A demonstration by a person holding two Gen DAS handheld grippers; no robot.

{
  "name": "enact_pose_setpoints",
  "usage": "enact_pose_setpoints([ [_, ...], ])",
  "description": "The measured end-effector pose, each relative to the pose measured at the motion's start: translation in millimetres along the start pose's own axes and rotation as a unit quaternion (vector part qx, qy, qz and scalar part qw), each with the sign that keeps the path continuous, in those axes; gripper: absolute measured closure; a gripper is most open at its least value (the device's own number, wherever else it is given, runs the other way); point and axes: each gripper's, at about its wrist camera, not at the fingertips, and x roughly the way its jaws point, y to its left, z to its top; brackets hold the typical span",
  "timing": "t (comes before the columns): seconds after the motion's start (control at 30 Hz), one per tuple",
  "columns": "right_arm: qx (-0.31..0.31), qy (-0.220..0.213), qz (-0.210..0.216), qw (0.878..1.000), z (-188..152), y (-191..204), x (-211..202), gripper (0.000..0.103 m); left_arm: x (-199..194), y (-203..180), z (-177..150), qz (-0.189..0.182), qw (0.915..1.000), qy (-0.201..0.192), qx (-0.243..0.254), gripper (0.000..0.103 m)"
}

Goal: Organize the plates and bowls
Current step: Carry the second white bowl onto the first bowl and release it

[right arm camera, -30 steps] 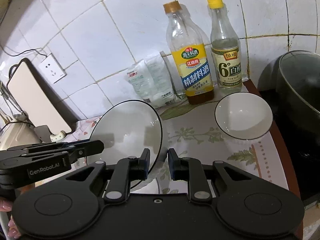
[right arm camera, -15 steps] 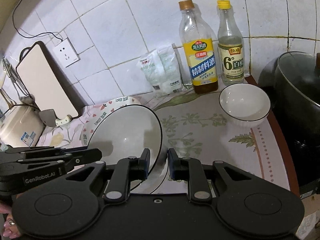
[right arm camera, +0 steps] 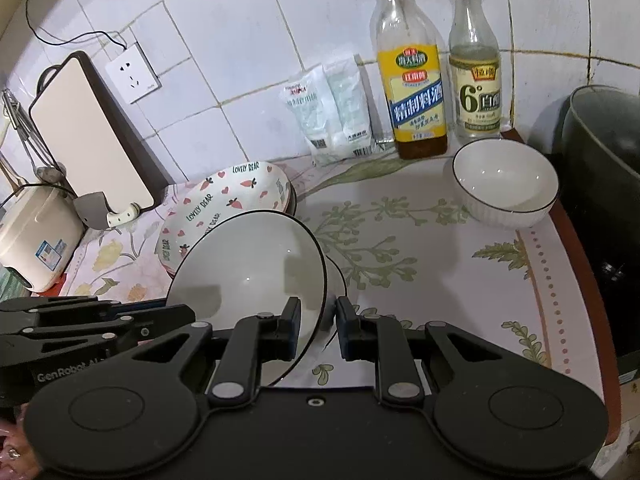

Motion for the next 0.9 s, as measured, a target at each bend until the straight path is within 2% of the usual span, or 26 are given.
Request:
enact_pose_setpoints([
  [0.27, -0.022, 0.003, -0.016, 1.0, 3, 3, 20, 0.08, 25, 14, 1, -0.006, 0.9994, 0.026, -0.022, 0.091],
  [0.5, -0.034, 0.002, -0.018, 0.999, 1, 2, 35, 0.08, 41, 21, 1, 0.005, 0.9986, 0.046, -0.027, 0.091],
  [0.73, -0.061, 0.002, -0.025, 0.998, -2, 5, 42, 0.08, 44, 23, 1, 0.012, 0.9983, 0.05, -0.027, 0.091],
  [0.83, -0.074, -0.009, -0.031, 0.997, -4, 6, 42, 0.081, 46, 24, 0, 0.008, 0.9983, 0.051, -0.028, 0.084],
  [0.9, -0.083, -0.013, -0.03, 0.996, -5, 6, 42, 0.081, 44, 23, -1, 0.02, 0.9983, 0.049, -0.024, 0.07],
])
